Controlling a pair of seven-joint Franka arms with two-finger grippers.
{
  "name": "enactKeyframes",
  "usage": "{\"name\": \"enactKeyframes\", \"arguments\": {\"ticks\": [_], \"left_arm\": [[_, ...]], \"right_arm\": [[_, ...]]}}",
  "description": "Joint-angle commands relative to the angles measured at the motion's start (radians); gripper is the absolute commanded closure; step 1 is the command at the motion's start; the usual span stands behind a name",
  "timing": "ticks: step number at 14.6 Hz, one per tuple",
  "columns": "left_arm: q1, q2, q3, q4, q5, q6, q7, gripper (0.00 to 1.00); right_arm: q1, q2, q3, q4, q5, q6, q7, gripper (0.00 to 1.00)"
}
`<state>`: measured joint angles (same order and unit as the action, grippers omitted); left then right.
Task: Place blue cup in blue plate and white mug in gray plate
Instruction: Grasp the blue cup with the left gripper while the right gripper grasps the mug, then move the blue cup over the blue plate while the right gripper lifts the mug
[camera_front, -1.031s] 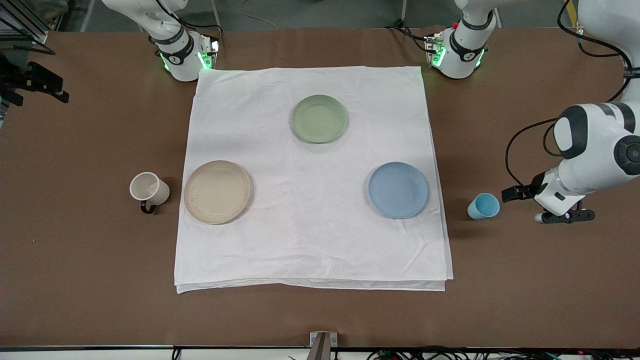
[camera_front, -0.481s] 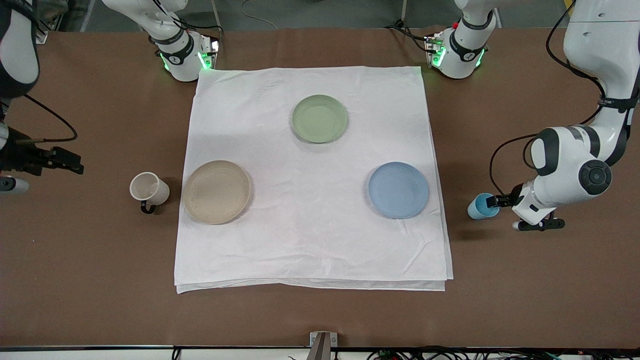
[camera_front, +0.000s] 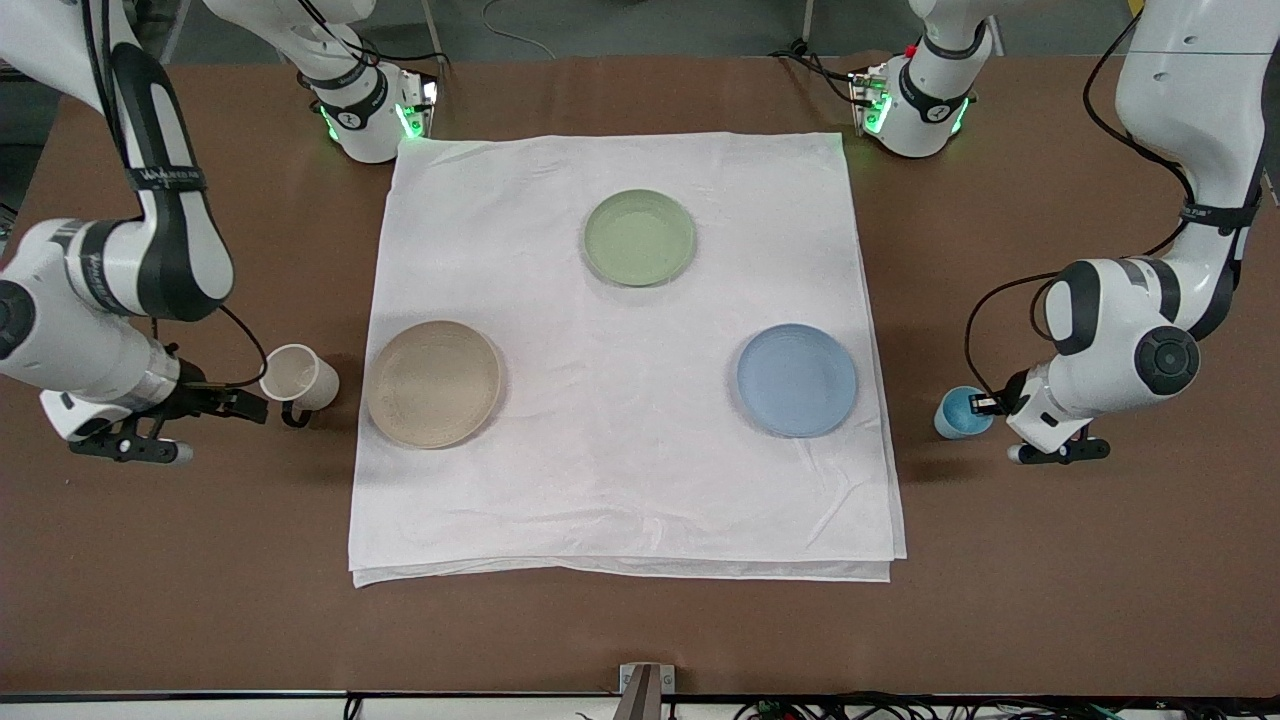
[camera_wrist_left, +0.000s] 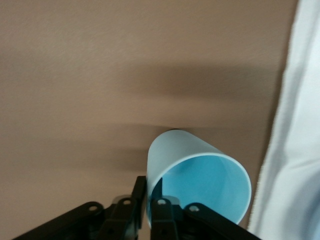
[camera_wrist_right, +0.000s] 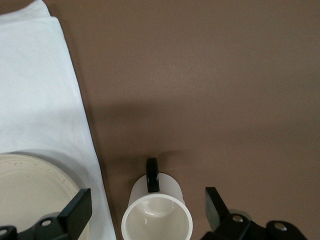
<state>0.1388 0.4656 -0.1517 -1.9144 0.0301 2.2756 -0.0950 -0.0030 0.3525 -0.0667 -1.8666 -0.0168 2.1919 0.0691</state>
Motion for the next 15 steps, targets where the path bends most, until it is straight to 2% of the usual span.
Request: {"name": "enactKeyframes", "arguments": {"ticks": [1, 4, 7, 9, 11, 15], "left_arm": [[-0.010, -0.087, -0.046, -0.006, 0.004, -0.056, -0.064, 1.00], [-0.011, -0.140, -0.142, 0.000, 0.005, -0.123, -0.156, 1.00], [-0.030, -0.131, -0.250, -0.002, 0.017, -0.130, -0.351, 1.00], [-0.105, -0.108, -0.258, 0.001, 0.022, -0.122, -0.440, 1.00], [-0.152, -0.082, -0.259, 0.005, 0.036, -0.105, -0.500, 1.00], [-0.198, -0.041, -0.256, -0.005, 0.037, -0.070, -0.546, 0.99]], "right_arm": [[-0.002, 0.040, 0.005, -0.043, 0.058, 0.078, 0.018, 0.00], [0.006, 0.056, 0.007, -0.100, 0.061, 0.167, 0.017, 0.00], [0.006, 0.066, 0.007, -0.126, 0.061, 0.181, 0.006, 0.01], [0.006, 0.069, 0.007, -0.140, 0.061, 0.180, 0.002, 0.07], [0.006, 0.068, 0.007, -0.158, 0.061, 0.181, -0.002, 0.14], [0.000, 0.068, 0.007, -0.177, 0.061, 0.181, -0.023, 0.46]]}}
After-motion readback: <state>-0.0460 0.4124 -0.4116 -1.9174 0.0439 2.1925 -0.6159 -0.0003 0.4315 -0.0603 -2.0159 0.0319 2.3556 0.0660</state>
